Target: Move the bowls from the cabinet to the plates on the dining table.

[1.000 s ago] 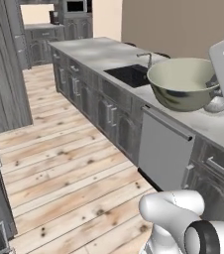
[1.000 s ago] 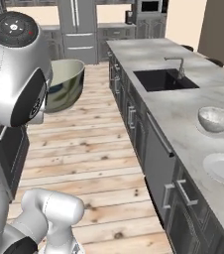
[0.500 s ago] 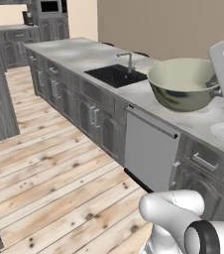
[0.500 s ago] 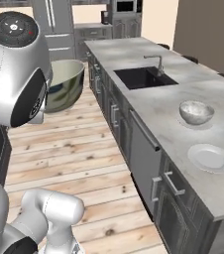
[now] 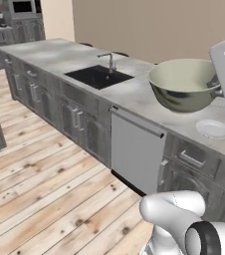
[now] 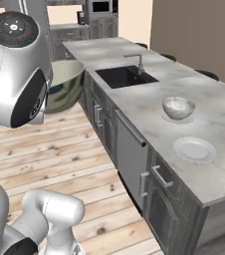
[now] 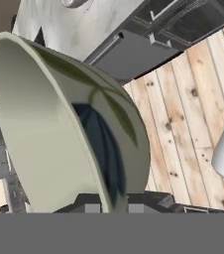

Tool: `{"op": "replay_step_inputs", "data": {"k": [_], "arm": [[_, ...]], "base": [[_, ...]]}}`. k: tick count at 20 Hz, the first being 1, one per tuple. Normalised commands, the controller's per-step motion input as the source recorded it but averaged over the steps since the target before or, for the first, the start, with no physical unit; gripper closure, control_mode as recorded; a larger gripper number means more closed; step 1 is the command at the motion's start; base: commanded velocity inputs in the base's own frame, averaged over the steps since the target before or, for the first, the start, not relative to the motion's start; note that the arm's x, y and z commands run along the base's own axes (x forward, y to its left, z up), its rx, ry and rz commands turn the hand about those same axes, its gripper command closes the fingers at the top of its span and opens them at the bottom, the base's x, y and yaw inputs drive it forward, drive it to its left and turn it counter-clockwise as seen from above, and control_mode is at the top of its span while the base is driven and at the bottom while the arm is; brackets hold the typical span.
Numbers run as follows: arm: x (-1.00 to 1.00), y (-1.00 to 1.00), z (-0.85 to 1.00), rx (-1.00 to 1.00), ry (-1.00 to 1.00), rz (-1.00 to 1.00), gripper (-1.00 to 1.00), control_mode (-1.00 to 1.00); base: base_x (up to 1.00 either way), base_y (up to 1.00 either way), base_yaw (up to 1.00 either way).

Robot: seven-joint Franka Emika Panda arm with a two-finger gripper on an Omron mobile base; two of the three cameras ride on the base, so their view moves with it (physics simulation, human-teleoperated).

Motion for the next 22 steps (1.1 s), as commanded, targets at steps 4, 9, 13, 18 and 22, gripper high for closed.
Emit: {"op": "replay_step_inputs", "data": {"k": [4,9,13,18,22], "arm": [[0.00,0.00,0.00,0.00,0.00,0.00,1.00,1.00],[0.00,0.00,0.00,0.00,0.00,0.00,1.00,1.00],[0.00,0.00,0.00,0.00,0.00,0.00,1.00,1.00],[0.00,0.00,0.00,0.00,0.00,0.00,1.00,1.00],[0.00,0.00,0.00,0.00,0.00,0.00,1.00,1.00]], "base": [[0.00,0.00,-0.25],[0.00,0.00,-0.25],[0.00,0.00,-0.25],[0.00,0.00,-0.25],[0.00,0.00,-0.25]]}}
